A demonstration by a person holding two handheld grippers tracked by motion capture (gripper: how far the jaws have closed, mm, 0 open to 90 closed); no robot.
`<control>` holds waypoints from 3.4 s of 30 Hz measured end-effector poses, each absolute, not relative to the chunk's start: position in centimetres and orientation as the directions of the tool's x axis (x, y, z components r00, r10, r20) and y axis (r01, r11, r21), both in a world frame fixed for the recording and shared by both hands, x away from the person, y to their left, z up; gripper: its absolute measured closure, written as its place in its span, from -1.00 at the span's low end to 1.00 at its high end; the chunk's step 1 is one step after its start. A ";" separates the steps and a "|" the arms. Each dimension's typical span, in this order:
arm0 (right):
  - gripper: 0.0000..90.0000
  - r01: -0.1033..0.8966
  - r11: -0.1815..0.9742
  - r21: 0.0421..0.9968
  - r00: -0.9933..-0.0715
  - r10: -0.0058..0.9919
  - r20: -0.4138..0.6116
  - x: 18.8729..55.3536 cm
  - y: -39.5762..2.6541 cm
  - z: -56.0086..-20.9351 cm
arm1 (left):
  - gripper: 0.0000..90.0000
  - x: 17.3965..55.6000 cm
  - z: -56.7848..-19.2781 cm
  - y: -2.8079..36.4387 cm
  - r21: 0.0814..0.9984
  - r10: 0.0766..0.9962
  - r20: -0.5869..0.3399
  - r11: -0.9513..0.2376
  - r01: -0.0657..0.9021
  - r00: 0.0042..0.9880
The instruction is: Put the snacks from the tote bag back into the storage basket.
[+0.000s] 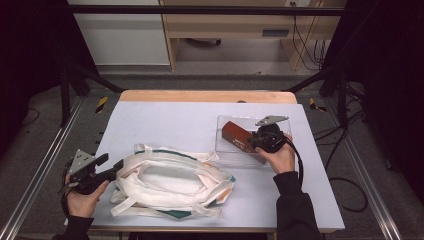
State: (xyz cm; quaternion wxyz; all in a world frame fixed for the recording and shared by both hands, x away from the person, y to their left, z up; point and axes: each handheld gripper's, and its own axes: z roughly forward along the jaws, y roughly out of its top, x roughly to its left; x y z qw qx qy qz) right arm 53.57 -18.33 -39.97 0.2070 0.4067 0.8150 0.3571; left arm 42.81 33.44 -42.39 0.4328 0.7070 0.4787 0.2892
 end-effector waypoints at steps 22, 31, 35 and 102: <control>1.00 0.589 0.408 0.698 -0.576 0.817 0.008 52.7 -19.2 -41.7 | -0.17 42.8 -42.4 33.4 0.889 0.926 -0.004 -0.170 0.425 0.378; 1.00 0.601 0.443 0.665 -0.572 0.820 -0.030 53.0 -18.9 -42.3 | -0.17 42.8 -42.5 33.2 0.888 0.924 -0.006 -0.171 0.426 0.382; 1.00 0.610 0.436 0.662 -0.550 0.834 -0.042 52.9 -19.4 -42.3 | -0.17 42.8 -42.5 33.2 0.886 0.922 -0.004 -0.175 0.429 0.386; 0.81 0.609 0.319 0.726 -0.336 0.933 -0.129 54.1 -21.9 -42.4 | -0.18 42.8 -42.4 33.4 0.888 0.925 -0.009 -0.167 0.428 0.380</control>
